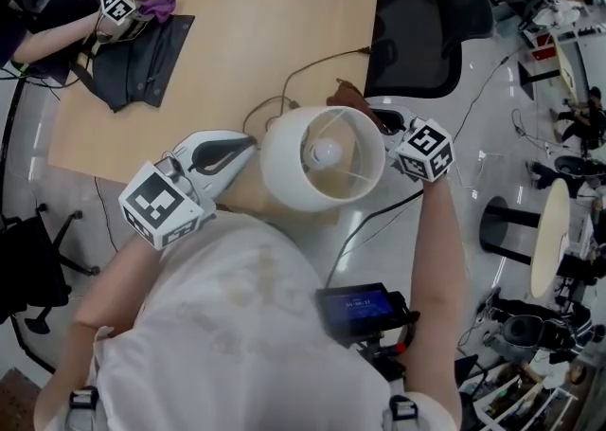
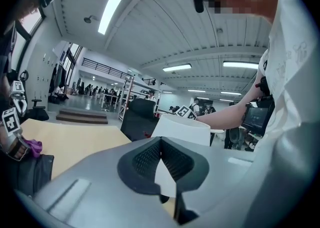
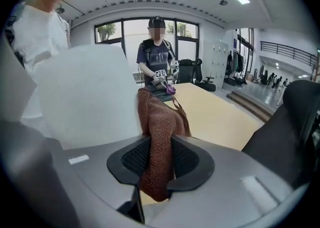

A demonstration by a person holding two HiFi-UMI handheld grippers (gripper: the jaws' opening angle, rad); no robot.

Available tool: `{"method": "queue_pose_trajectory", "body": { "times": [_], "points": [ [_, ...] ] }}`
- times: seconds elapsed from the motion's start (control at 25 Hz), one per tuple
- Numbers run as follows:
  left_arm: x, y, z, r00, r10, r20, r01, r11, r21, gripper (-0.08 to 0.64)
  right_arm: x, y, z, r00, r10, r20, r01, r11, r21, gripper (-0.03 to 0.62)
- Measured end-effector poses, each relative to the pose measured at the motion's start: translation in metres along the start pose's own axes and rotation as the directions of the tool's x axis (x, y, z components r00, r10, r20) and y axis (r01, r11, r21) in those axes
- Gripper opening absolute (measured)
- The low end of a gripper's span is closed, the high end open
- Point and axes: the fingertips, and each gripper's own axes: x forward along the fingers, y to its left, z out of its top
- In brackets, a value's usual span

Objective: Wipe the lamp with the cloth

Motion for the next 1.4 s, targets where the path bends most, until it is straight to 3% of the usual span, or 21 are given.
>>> {"method": "queue_pose_trajectory", "body": {
  "times": [0.2, 0.36, 0.52, 0.64, 0.8, 0.96, 1.4],
  "points": [
    [0.001, 0.007, 0.000, 1.000, 0.003, -0.001, -0.003, 1.000, 0.001, 0.002, 0.007, -0.010, -0.015, 0.996, -0.050, -0.073, 0.049, 0.999, -0.012, 0.120],
    [-0.002, 0.011, -0.004, 1.000, 0.001, 0.000, -0.001, 1.000, -0.004, 0.002, -0.014, -0.014, 0.020, 0.997, -0.057, 0.045, 0.057, 0.998, -0.006, 0.120],
    [-0.002, 0.008, -0.006, 1.000, -0.013, -0.003, 0.013, 1.000, -0.001, 0.002, -0.050, -0.003, 0.090, 0.974, 0.037, 0.223, -0.024, 0.998, -0.060, 0.120],
    [-0.009, 0.005, -0.008, 1.000, -0.020, 0.001, 0.020, 1.000, 0.000, 0.002, -0.068, 0.017, 0.132, 0.955, 0.143, 0.259, -0.107, 0.983, -0.150, 0.118],
    [-0.014, 0.009, -0.015, 1.000, -0.017, -0.002, 0.017, 1.000, -0.018, 0.002, -0.069, 0.033, 0.156, 0.946, 0.279, 0.163, -0.239, 0.943, -0.231, 0.118],
    [-0.014, 0.019, -0.018, 1.000, -0.009, -0.007, 0.009, 1.000, -0.025, 0.002, -0.048, 0.029, 0.150, 0.934, 0.358, 0.006, -0.347, 0.910, -0.228, 0.115],
    [-0.038, 0.052, -0.023, 0.998, 0.058, 0.002, -0.058, 0.995, -0.075, 0.002, 0.043, 0.015, 0.093, 0.861, 0.383, -0.335, -0.461, 0.865, -0.198, 0.115]
  ]
}}
